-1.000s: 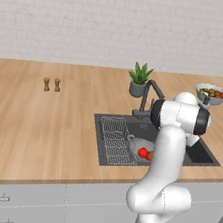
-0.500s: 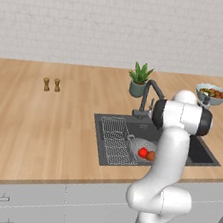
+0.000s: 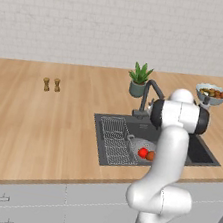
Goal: Put the colander in the sink, put the orange, apple in the colander, and turn on the sink faucet and pour water over the colander.
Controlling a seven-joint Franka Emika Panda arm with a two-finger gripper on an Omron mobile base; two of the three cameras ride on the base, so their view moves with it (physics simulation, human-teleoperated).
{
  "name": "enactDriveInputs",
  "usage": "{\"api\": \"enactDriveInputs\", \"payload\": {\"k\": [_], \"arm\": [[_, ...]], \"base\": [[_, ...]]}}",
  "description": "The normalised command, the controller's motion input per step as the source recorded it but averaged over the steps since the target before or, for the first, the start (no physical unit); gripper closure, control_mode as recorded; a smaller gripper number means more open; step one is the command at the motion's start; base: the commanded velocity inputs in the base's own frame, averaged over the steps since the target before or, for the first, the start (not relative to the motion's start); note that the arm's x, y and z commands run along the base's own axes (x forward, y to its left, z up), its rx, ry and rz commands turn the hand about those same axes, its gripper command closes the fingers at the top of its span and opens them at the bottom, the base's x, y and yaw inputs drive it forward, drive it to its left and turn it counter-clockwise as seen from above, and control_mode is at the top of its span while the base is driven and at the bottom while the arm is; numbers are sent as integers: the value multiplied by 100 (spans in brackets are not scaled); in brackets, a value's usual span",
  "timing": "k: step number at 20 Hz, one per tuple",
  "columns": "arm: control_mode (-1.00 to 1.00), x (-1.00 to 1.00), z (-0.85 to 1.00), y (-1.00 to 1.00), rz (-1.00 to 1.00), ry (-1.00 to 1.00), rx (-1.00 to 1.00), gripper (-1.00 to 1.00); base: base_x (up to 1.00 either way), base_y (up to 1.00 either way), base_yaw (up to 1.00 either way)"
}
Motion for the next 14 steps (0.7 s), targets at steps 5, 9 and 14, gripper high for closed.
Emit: {"api": "enactDriveInputs", "payload": {"k": [5, 9, 14], "arm": [[-100, 25, -12, -2, -9, 0, 0, -100], [-100, 28, -20, -5, -7, 0, 0, -100], [-100, 29, -25, -14, -6, 2, 0, -100]], "base": [[0, 0, 0], [0, 0, 0], [0, 0, 0]]}}
